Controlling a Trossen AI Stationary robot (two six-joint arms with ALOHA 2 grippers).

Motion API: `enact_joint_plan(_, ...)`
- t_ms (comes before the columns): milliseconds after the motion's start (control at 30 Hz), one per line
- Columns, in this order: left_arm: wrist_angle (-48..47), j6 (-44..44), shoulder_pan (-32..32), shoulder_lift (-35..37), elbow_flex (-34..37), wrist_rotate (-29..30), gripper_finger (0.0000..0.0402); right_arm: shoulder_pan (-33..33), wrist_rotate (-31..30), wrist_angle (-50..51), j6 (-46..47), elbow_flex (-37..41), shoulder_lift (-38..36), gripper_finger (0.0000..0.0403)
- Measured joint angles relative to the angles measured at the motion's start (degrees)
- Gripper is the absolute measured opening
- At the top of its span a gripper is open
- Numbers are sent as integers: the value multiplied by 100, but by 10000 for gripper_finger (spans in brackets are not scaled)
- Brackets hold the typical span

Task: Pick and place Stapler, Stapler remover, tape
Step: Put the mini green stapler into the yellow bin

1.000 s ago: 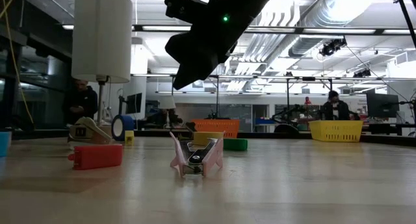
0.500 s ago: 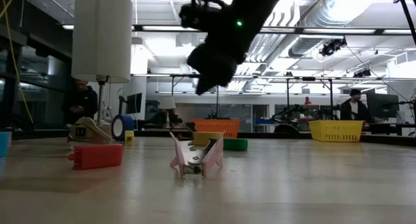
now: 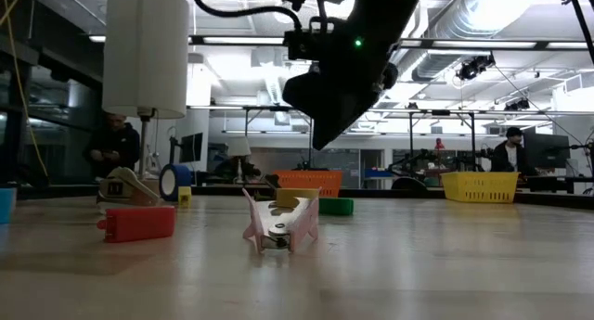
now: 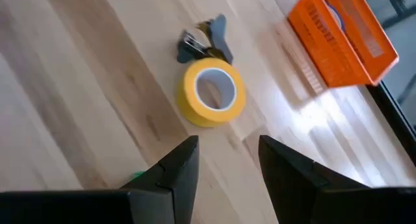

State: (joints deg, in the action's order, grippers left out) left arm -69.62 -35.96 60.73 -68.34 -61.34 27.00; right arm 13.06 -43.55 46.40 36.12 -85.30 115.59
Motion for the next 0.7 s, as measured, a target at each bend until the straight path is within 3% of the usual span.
enact_joint_plan(167, -221, 334, -3, -2, 0, 1564, 209, -100, 216, 119, 243, 0, -2, 152)
enact_joint_plan(267, -355, 486, -172, -2, 0, 2166, 209, -155, 258, 241, 249, 0, -4, 156)
enact_joint_plan(500, -244, 1246, -1126, 28, 14, 2521, 209, -201, 412, 353, 251, 0, -7, 197)
enact_joint_plan(700, 1175, 2804, -2108, 28, 453, 2171, 209, -219, 674, 318, 265, 257, -11, 221)
